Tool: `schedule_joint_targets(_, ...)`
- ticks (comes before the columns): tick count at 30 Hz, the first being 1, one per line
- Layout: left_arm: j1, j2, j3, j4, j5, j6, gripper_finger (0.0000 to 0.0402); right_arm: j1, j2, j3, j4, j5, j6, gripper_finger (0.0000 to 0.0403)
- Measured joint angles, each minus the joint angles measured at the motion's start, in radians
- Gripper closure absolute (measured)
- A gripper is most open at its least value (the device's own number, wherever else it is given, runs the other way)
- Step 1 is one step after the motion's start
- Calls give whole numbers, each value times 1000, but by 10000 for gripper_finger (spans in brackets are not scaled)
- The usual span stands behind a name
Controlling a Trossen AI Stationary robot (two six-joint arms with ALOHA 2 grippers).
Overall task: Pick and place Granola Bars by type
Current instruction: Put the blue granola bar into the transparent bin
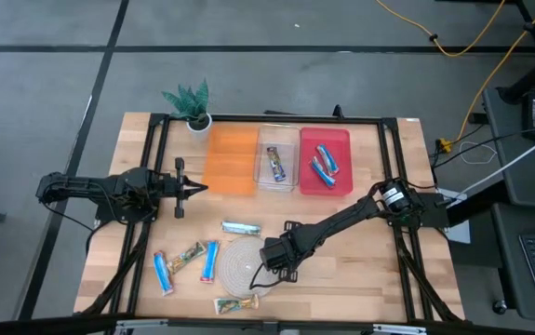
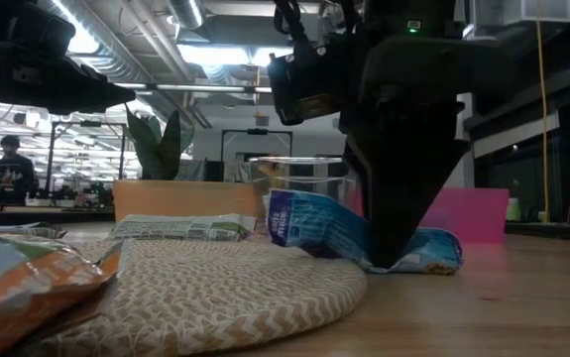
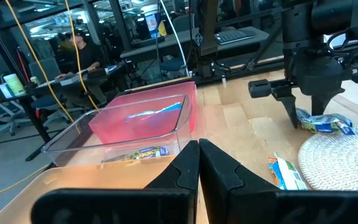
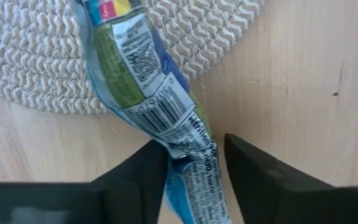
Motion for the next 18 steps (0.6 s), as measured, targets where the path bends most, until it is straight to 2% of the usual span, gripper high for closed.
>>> schedule_joint_targets(10,0,0,0,0,0,0,398,0,0,61,-62,0,-1,322)
schedule_joint_targets(18,0,0,0,0,0,0,398,2,-2,203,-177,16,-17,348)
